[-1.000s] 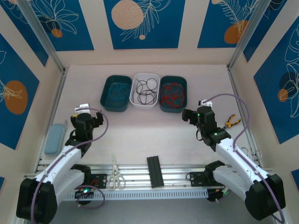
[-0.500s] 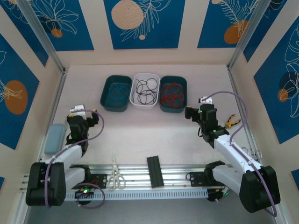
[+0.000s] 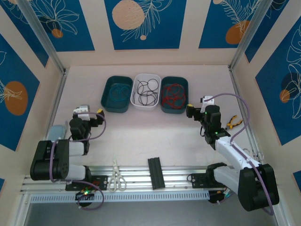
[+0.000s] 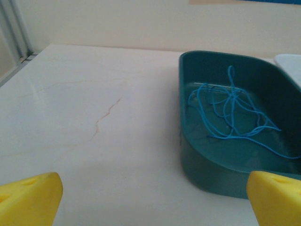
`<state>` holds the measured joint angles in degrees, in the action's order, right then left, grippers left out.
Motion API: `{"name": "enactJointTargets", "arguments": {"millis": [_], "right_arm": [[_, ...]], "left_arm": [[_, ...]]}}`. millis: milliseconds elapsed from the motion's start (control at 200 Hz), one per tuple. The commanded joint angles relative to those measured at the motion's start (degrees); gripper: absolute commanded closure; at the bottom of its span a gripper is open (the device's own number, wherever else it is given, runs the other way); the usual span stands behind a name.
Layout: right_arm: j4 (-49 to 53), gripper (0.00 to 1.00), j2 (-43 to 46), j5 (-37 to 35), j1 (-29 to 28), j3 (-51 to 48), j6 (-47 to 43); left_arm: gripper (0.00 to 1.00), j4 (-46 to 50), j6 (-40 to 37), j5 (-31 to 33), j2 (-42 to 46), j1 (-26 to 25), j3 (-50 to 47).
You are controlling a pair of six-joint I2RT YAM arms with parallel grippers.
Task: Untangle the cables
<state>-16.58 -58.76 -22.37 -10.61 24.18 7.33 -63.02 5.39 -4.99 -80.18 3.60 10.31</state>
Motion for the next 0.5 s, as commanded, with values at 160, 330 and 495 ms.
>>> {"name": "enactJointTargets", "arguments": {"millis": [160,330,495], "right_arm": [[-10.5,0.01,-1.4,2.8,1.3,-3.1,-3.2],[-14.8,0.01,-2.5,5.5,2.2,-4.9,-3.8],[-19.7,0.01,-5.6,9.3,3.1,-6.2,-5.7]], "left_arm": [[0.0,-15.3,-2.4,-8.8,-10.1,0.9,-0.5],[0.0,-12.6,-3.8,-14.6,-12.1,1.4,1.9],[0.0,-1.7,-5.3,-17.1,-11.2,1.0,7.2]]}}
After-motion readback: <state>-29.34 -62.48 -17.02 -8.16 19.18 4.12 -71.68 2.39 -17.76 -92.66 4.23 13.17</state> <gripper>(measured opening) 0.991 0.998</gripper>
